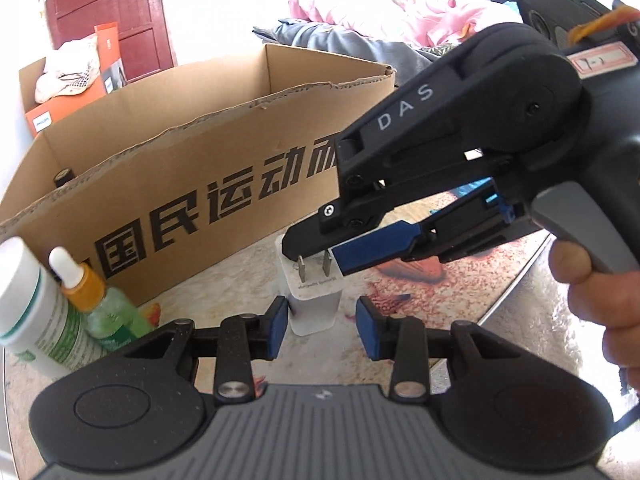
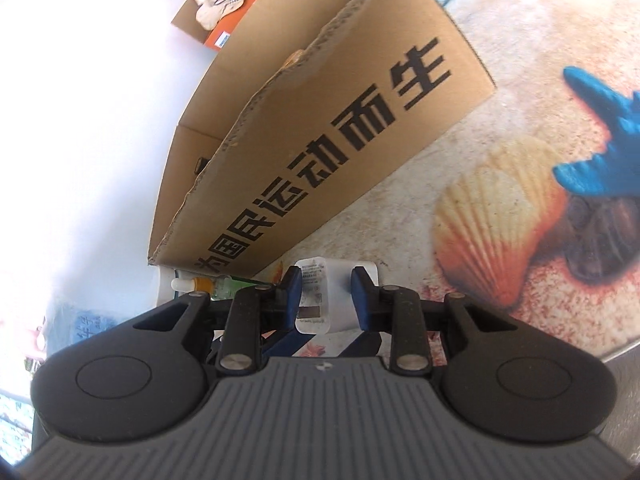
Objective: Organize rigid objects
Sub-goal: 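Move the right gripper to the white plug charger and grasp it, then lift the white charger and carry it over the box with the right gripper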
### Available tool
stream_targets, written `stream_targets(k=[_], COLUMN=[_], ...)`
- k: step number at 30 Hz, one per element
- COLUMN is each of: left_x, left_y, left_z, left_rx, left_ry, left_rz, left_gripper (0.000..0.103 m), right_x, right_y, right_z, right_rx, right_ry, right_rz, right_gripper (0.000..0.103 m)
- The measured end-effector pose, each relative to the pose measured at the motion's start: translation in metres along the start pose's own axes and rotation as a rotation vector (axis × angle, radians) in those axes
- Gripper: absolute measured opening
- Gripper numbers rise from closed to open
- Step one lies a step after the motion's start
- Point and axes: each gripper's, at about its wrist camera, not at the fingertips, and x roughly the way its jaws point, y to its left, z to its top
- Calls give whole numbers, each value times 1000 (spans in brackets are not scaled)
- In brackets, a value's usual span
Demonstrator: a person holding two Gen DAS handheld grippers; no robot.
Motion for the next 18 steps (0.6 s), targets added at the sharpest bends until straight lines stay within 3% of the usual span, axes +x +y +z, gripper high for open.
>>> stream_targets(k=[6, 9, 18], left_x=[11, 13, 19], left_y=[-9, -16, -26], left_z=[10, 11, 20], left_rx=[43, 49, 39], left_ry=[29, 34, 60], left_rz=[45, 79, 102], left_gripper=[37, 32, 31], right_x=[2, 6, 6], right_y=[-3, -5, -9], right_z=[2, 4, 0], right_rx=[-5, -6, 9], right_ry=[-3, 7, 2], right_rz=[13, 23, 43], right_gripper=[29, 32, 33])
